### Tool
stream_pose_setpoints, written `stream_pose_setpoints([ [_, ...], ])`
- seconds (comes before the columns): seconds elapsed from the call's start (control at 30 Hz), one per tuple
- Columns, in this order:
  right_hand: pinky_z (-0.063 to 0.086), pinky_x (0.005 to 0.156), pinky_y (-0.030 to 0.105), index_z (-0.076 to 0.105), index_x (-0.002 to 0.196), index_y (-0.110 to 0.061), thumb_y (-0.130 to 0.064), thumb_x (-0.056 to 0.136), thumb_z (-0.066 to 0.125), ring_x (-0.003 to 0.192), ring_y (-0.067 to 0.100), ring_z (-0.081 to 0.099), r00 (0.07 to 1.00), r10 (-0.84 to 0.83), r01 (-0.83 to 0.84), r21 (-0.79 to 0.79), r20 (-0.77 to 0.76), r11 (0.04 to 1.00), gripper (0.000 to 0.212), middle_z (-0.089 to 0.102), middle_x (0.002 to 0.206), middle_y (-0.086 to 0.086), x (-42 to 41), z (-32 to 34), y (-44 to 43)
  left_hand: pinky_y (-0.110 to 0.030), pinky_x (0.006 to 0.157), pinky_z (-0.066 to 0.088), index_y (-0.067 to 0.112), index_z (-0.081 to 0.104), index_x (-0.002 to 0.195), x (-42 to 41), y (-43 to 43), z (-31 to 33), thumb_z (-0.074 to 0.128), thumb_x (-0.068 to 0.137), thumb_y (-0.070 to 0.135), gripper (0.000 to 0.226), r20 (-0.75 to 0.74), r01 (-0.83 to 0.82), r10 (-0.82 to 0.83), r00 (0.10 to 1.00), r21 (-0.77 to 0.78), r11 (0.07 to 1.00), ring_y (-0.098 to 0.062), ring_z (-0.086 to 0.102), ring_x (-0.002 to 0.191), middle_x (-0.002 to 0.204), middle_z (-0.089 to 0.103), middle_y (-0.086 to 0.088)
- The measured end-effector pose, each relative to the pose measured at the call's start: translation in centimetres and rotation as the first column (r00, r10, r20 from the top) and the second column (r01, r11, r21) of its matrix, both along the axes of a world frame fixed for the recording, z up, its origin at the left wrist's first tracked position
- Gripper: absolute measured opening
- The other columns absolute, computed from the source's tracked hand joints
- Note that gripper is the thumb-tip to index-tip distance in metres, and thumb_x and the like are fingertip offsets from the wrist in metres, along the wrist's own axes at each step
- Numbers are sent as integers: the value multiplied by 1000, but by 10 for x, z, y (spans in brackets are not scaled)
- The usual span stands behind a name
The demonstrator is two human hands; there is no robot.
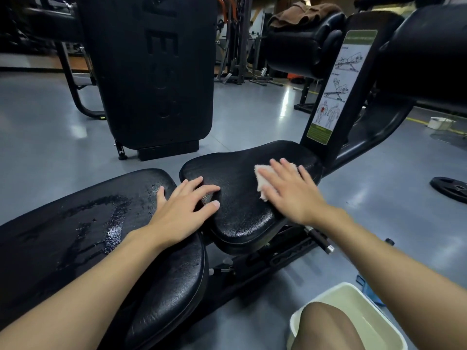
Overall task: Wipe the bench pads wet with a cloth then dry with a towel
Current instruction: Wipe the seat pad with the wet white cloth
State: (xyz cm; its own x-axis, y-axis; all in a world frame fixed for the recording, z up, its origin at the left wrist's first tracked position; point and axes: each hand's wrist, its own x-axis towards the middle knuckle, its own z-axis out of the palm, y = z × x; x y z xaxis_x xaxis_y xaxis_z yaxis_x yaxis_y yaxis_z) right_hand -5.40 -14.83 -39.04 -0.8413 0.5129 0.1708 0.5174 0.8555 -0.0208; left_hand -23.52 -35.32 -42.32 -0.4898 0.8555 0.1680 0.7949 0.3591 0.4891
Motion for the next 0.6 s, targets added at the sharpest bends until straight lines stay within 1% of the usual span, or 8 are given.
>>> stream_pose_setpoints([
  [0.2, -6, 123, 49, 22, 155, -42, -46, 102, 21, 154, 18, -4, 964, -249, 239, -114, -89, 964, 53, 8, 168, -2, -15, 13, 51, -56, 118, -12, 61, 37, 137, -5, 1, -3, 28, 66, 88, 76, -34, 9, -9, 999, -6, 1000, -11, 5, 153, 164, 17, 17],
  [0.3, -5, 123, 50, 28, 153, -41, -44, 100, 25, 154, 22, -3, 936, -328, 307, -156, -126, 939, 53, 9, 168, 2, -23, 15, 52, -56, 118, -12, 61, 36, 137, -5, 0, -3, 32, 64, 89, 79, -33, 16, -16, 999, -7, 1000, -11, 6, 153, 164, 16, 18],
  [0.37, -5, 122, 52, 29, 152, -40, -40, 100, 27, 154, 25, -7, 918, -367, 341, -176, -150, 924, 52, 6, 168, 5, -26, 11, 42, -57, 118, -12, 61, 36, 136, -6, 1, -3, 32, 63, 90, 79, -32, 16, -16, 999, -3, 1000, -11, 7, 153, 163, 17, 17],
  [0.43, -7, 122, 52, 27, 154, -38, -38, 101, 28, 153, 25, -11, 912, -368, 336, -183, -182, 924, 53, 1, 168, 4, -26, 3, 21, -59, 117, -12, 61, 37, 135, -6, 3, -3, 33, 63, 90, 78, -32, 16, -16, 999, 3, 1000, -12, 7, 153, 163, 18, 17],
  [0.5, -9, 122, 50, 24, 156, -37, -37, 101, 28, 153, 23, -14, 924, -323, 285, -195, -206, 938, 55, -3, 168, 2, -24, -6, -9, -60, 117, -11, 61, 37, 135, -7, 4, -4, 33, 63, 89, 78, -31, 15, -15, 999, 4, 1000, -13, 8, 152, 162, 19, 16],
  [0.6, -11, 122, 46, 24, 156, -37, -36, 100, 31, 153, 21, -15, 928, -291, 251, -186, -233, 950, 56, -5, 168, -1, -18, -21, -56, -61, 116, -10, 61, 37, 135, -8, 4, -4, 33, 63, 89, 78, -32, 19, -19, 999, 3, 1000, -15, 9, 152, 162, 20, 14],
])
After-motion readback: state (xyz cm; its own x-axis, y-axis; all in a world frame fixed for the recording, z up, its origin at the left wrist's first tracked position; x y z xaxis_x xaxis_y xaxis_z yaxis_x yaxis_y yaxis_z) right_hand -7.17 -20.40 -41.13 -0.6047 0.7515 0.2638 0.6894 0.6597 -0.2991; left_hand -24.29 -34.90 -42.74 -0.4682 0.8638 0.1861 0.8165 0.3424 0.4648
